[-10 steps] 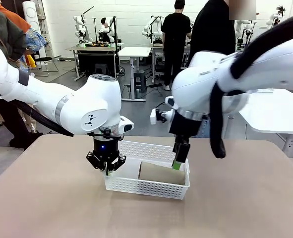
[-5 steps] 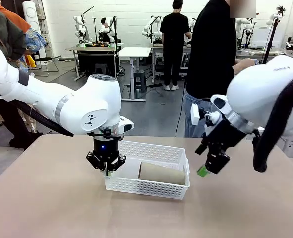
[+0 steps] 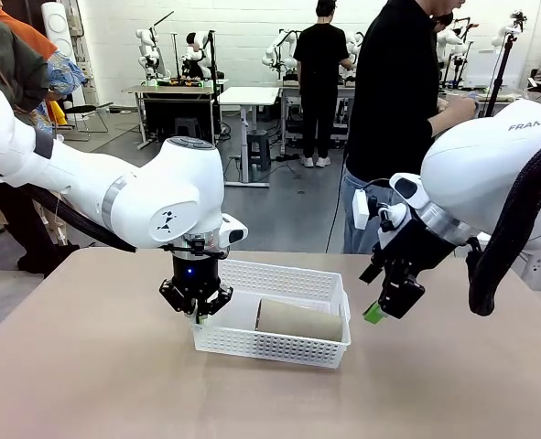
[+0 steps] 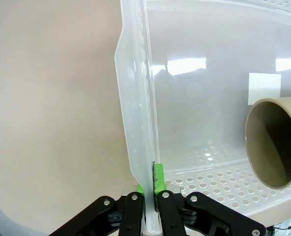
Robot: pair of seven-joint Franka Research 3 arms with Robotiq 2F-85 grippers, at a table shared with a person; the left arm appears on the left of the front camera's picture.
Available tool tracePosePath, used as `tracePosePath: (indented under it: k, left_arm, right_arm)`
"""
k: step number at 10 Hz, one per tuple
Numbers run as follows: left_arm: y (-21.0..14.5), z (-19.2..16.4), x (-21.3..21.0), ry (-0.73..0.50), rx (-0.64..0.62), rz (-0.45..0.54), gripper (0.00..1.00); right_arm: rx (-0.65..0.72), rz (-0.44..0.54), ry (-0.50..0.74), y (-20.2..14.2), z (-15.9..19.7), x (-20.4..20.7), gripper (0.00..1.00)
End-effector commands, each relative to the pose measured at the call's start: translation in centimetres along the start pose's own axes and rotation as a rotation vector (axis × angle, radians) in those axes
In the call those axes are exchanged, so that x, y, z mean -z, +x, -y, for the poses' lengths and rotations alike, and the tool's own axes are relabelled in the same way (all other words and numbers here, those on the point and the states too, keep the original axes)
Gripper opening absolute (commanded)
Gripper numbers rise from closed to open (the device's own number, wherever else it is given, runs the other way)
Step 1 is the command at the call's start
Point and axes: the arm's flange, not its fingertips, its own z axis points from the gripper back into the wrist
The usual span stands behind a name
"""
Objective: Clean and organize the cups into the basket.
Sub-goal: Pick up the Organizing basket and move it to the center of the table, then pick up the Reusable plastic cup from the right side of the table and place it inside the Organizing basket.
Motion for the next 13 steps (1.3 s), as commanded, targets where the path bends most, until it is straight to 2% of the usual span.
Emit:
tracePosePath:
  k: [1,3,4,6,8,10,13]
  left_arm:
    - [-0.2,0.0,0.0,0.004,-0.001,0.002,0.0]
    - [-0.2,0.0,0.0,0.004,-0.001,0.002,0.0]
    - [-0.2,0.0,0.0,0.004,-0.001,0.002,0.0]
    - [-0.2,0.0,0.0,0.004,-0.001,0.002,0.0]
    - [-0.2,0.0,0.0,0.004,-0.001,0.002,0.0]
    - [-0.2,0.0,0.0,0.004,-0.001,0.002,0.0]
    - [-0.2,0.0,0.0,0.004,-0.001,0.002,0.0]
  right_arm:
    - [0.002,-0.001,0.0,-0.1,0.0,0.0,1.0]
    - [-0.004,0.349,0.082,-3.8,-0.2,-4.7,1.0]
    - [-0.029,0.488,0.078,-6.5,-0.2,-6.6,1.0]
    - [-0.12,0.683,0.093,-11.6,0.3,-8.6,1.0]
    - [-0.169,0.819,0.054,-16.6,1.0,-10.3,1.0]
    - [-0.076,0.932,0.024,-21.6,2.2,-11.1,1.0]
    - [0.006,1.001,-0.035,-27.1,2.4,-13.0,1.0]
